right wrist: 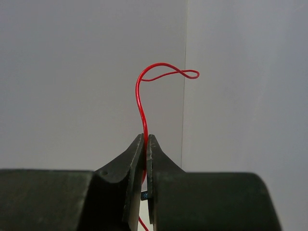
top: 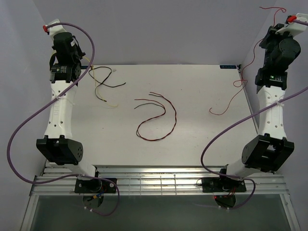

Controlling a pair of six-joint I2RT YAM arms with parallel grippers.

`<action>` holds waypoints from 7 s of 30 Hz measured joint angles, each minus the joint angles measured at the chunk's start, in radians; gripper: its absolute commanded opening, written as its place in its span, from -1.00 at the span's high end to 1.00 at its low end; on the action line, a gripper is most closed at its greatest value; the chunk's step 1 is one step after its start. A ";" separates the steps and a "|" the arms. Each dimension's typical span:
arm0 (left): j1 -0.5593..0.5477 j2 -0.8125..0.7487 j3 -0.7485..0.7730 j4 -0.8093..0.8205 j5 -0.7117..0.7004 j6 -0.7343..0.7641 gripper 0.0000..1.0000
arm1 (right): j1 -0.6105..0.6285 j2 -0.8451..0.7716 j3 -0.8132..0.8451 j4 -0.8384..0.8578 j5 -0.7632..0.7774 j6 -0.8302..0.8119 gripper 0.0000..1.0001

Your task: Untangle the cables

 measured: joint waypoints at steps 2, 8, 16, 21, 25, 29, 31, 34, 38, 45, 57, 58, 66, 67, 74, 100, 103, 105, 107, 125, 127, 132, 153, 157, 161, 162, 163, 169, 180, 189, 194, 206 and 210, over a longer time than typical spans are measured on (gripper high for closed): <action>-0.001 -0.008 0.000 -0.005 -0.003 0.000 1.00 | 0.000 0.042 0.021 0.018 -0.005 0.003 0.85; -0.002 -0.098 -0.085 -0.018 -0.086 0.007 1.00 | 0.024 0.235 0.193 0.000 0.016 -0.014 0.84; -0.001 -0.261 -0.338 -0.125 -0.109 -0.138 1.00 | 0.101 0.364 0.127 -0.071 0.071 -0.026 0.84; -0.001 -0.226 -0.541 -0.255 -0.091 -0.267 1.00 | 0.126 0.396 -0.017 -0.126 0.074 0.017 0.78; -0.001 -0.198 -0.732 -0.340 -0.034 -0.320 -0.05 | 0.148 0.426 -0.103 -0.172 0.079 0.061 0.17; -0.001 -0.187 -0.791 -0.397 0.029 -0.351 -0.69 | 0.176 0.487 -0.104 -0.273 0.084 0.097 -0.80; -0.001 -0.195 -0.791 -0.397 0.053 -0.358 -0.93 | 0.190 0.504 -0.100 -0.335 0.086 0.103 -0.80; -0.001 -0.222 -0.790 -0.395 0.087 -0.357 -0.96 | 0.196 0.496 -0.100 -0.408 0.096 0.111 -0.80; -0.001 -0.268 -0.757 -0.391 0.143 -0.343 -0.96 | 0.195 0.411 -0.135 -0.440 0.098 0.091 -0.80; -0.001 -0.295 -0.670 -0.317 0.313 -0.301 -0.96 | 0.237 0.129 -0.356 -0.284 -0.120 -0.097 -0.80; -0.004 -0.207 -0.674 -0.156 0.575 -0.287 -0.96 | 0.645 0.542 -0.124 -0.382 -0.248 -0.353 -0.80; -0.005 -0.201 -0.679 -0.142 0.588 -0.288 -0.96 | 0.652 0.579 -0.090 -0.410 -0.244 -0.354 -0.80; -0.021 -0.124 -0.685 -0.073 0.660 -0.286 -0.96 | 0.666 0.714 0.053 -0.527 -0.191 -0.349 -0.72; -0.022 -0.110 -0.685 -0.070 0.663 -0.283 -0.96 | 0.667 0.715 0.053 -0.537 -0.189 -0.342 -0.70; -0.022 -0.033 -0.678 -0.064 0.670 -0.272 -0.96 | 0.667 0.715 0.021 -0.526 -0.201 -0.307 0.16; -0.286 0.014 -0.661 0.147 0.929 -0.285 -0.96 | 0.711 0.183 -0.500 -0.043 -0.443 -0.140 0.84; -0.303 0.014 -0.661 0.213 0.940 -0.321 -0.96 | 0.731 0.156 -0.527 -0.004 -0.447 -0.127 0.84; -0.303 0.014 -0.661 0.246 0.922 -0.349 -0.96 | 0.735 0.136 -0.550 0.008 -0.447 -0.119 0.84; -0.303 0.014 -0.661 0.270 0.895 -0.372 -0.96 | 0.736 0.121 -0.565 0.011 -0.446 -0.116 0.84; -0.301 -0.072 -0.756 0.432 0.682 -0.547 -0.94 | 0.736 0.040 -0.586 0.017 -0.409 -0.094 0.84; -0.301 -0.073 -0.756 0.447 0.675 -0.551 -0.94 | 0.736 0.040 -0.586 0.017 -0.410 -0.093 0.85; -0.301 -0.073 -0.756 0.454 0.645 -0.554 -0.92 | 0.736 0.032 -0.586 0.013 -0.414 -0.093 0.85; -0.323 -0.016 -0.710 0.495 0.649 -0.547 -0.86 | 0.740 -0.026 -0.586 0.013 -0.473 -0.084 0.85; -0.323 -0.005 -0.710 0.507 0.658 -0.547 -0.74 | 0.748 -0.014 -0.586 0.018 -0.492 -0.065 0.84; -0.327 -0.003 -0.710 0.537 0.681 -0.547 -0.59 | 0.760 -0.003 -0.586 0.019 -0.520 -0.040 0.84; -0.328 -0.003 -0.710 0.546 0.685 -0.550 -0.53 | 0.761 -0.002 -0.586 0.023 -0.529 -0.034 0.85; -0.330 -0.002 -0.710 0.554 0.692 -0.554 -0.46 | 0.763 -0.002 -0.586 0.029 -0.538 -0.027 0.84; -0.333 -0.001 -0.710 0.578 0.729 -0.561 0.54 | 0.765 0.000 -0.586 0.055 -0.554 0.013 0.85; -0.341 -0.015 -0.734 0.618 0.744 -0.553 1.00 | 0.793 0.067 -0.586 0.063 -0.551 0.045 0.51; -0.359 -0.048 -0.749 0.611 0.752 -0.518 1.00 | 0.803 0.076 -0.550 0.018 -0.639 -0.003 -0.39; -0.365 -0.059 -0.750 0.599 0.777 -0.486 1.00 | 0.803 0.079 -0.497 -0.031 -0.664 -0.053 -0.45; -0.402 -0.103 -0.752 0.581 0.793 -0.428 1.00 | 0.803 0.126 -0.390 -0.092 -0.643 -0.095 -0.14; -0.413 -0.109 -0.752 0.570 0.792 -0.414 1.00 | 0.803 0.152 -0.387 -0.089 -0.638 -0.084 0.32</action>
